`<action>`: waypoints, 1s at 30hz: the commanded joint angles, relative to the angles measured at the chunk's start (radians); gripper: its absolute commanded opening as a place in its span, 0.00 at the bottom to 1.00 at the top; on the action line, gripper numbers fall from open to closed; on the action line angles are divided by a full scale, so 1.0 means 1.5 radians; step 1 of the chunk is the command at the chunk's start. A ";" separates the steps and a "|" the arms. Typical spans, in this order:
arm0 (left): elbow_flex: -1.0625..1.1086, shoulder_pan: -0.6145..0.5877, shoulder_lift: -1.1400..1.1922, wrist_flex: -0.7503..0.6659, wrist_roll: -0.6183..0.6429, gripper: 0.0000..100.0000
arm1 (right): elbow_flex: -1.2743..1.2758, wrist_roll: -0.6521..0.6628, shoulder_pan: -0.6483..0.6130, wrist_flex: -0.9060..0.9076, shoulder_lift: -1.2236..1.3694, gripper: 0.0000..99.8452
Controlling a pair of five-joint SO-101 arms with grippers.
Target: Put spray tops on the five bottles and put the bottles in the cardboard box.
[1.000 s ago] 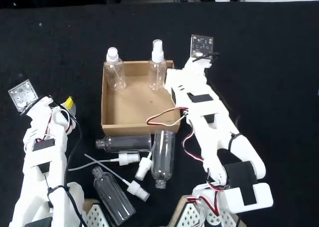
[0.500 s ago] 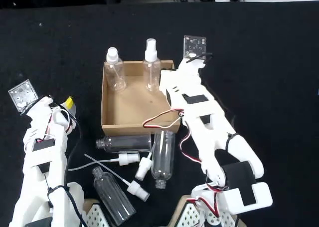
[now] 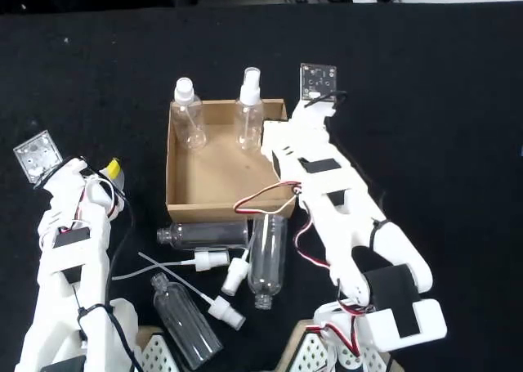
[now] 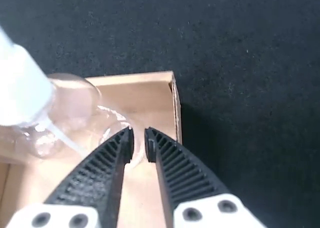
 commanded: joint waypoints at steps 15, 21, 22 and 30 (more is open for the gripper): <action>-0.010 0.003 -0.011 -0.012 -0.004 0.22 | -0.001 0.080 -0.047 0.080 -0.061 0.01; -0.010 0.003 -0.011 -0.012 -0.004 0.22 | -0.002 0.080 -0.049 0.078 -0.061 0.01; -0.010 0.003 -0.011 -0.012 -0.004 0.22 | -0.002 0.080 -0.049 0.076 -0.061 0.01; -0.011 0.003 -0.011 -0.012 -0.004 0.22 | 0.003 0.080 -0.051 0.046 -0.061 0.01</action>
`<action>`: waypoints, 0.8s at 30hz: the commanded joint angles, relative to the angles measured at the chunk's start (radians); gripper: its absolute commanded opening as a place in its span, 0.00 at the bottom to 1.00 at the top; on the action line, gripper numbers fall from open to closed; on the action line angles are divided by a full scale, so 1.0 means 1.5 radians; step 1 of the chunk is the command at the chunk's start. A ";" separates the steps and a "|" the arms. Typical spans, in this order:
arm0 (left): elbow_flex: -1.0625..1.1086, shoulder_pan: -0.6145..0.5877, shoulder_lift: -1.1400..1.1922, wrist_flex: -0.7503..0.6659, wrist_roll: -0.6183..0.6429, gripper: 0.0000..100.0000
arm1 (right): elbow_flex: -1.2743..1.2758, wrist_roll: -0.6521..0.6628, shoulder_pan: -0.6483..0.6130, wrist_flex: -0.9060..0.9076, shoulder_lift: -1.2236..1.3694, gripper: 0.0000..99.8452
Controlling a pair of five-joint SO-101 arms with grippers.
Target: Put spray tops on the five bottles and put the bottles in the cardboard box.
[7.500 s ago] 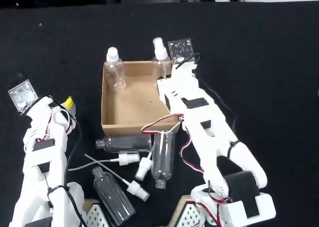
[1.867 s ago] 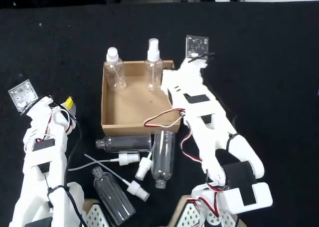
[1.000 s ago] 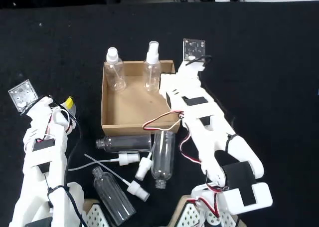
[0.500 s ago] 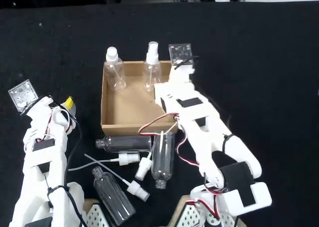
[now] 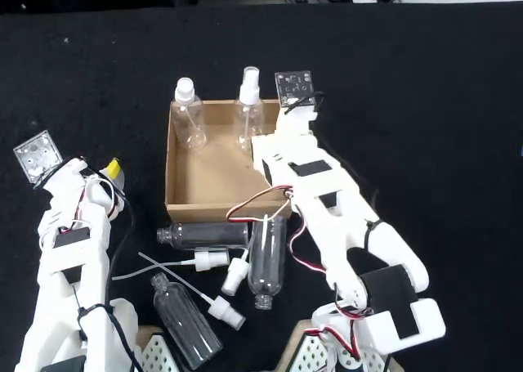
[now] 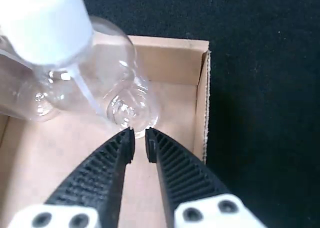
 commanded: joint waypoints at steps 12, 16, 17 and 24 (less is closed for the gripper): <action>-0.011 0.003 -0.011 -0.012 -0.004 0.22 | 0.009 0.007 0.009 0.058 -0.164 0.01; -0.011 0.003 -0.011 -0.012 -0.004 0.22 | 0.009 0.002 0.046 0.046 -0.162 0.01; -0.011 0.003 -0.011 -0.012 -0.004 0.22 | 0.009 0.002 0.050 0.038 -0.155 0.01; -0.011 0.003 -0.011 -0.012 -0.004 0.22 | 0.004 0.002 0.050 -0.051 -0.072 0.01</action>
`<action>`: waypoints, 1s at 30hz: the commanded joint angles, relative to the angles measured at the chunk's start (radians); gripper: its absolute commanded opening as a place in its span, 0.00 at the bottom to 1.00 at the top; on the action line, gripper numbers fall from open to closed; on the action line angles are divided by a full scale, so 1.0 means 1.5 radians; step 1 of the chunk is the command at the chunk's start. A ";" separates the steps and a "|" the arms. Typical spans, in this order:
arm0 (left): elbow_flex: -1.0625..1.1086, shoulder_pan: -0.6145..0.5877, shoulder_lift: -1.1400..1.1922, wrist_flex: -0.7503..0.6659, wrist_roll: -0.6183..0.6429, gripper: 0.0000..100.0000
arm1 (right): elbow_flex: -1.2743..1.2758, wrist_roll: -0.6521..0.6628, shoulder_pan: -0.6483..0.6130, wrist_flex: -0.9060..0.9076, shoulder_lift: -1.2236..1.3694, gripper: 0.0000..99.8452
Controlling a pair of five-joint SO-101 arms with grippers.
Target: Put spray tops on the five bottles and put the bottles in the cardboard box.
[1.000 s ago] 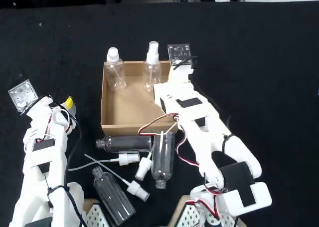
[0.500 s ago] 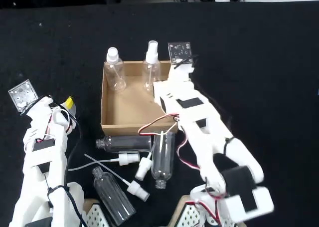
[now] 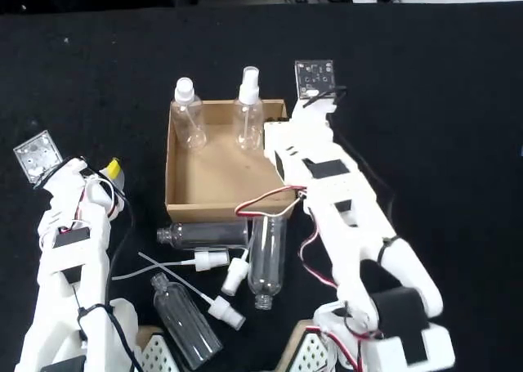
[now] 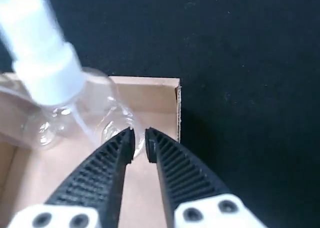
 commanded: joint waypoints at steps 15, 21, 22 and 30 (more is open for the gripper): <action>-0.010 0.002 -0.011 -0.012 -0.004 0.22 | -0.005 0.006 -0.030 -0.069 0.044 0.01; -0.010 0.002 -0.011 -0.012 -0.004 0.22 | -0.005 0.006 -0.031 -0.069 0.044 0.01; -0.010 0.002 -0.011 -0.012 -0.004 0.22 | -0.005 0.005 -0.031 -0.069 0.044 0.01; -0.011 0.002 -0.011 -0.012 -0.004 0.22 | -0.005 0.002 -0.040 -0.069 0.044 0.01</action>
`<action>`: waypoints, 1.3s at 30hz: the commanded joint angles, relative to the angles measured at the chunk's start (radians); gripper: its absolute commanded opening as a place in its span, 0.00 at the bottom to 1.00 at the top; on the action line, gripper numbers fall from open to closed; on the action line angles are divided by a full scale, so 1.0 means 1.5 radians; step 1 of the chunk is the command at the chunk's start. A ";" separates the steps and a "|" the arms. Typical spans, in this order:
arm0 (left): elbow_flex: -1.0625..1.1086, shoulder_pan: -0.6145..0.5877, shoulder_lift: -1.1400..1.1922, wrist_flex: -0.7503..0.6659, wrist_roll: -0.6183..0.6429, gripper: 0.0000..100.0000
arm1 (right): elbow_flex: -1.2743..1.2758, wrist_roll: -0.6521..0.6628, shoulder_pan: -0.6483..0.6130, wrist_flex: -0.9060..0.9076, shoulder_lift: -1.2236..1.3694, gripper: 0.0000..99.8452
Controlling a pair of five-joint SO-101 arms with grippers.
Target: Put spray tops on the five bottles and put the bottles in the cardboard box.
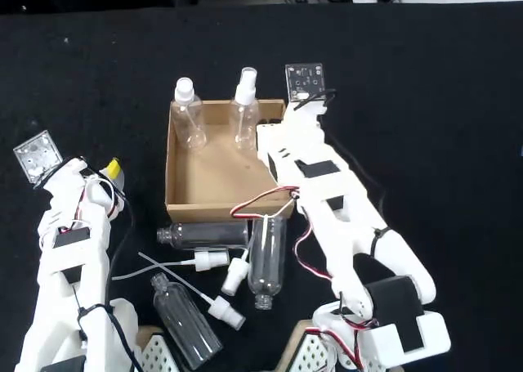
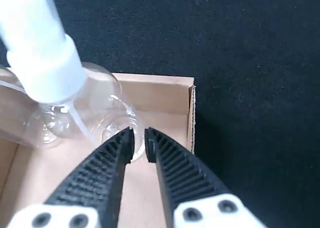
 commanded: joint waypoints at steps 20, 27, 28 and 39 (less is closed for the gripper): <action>-0.010 0.002 -0.011 -0.012 -0.004 0.22 | -0.008 0.002 -0.044 -0.019 -0.001 0.01; -0.011 0.002 -0.011 -0.012 -0.004 0.22 | -0.006 0.002 -0.062 -0.019 -0.001 0.01; -0.011 0.002 -0.011 -0.012 -0.004 0.22 | -0.006 0.002 -0.063 -0.019 -0.001 0.01; -0.011 0.002 -0.011 -0.012 -0.004 0.22 | -0.006 0.002 -0.063 -0.019 -0.006 0.01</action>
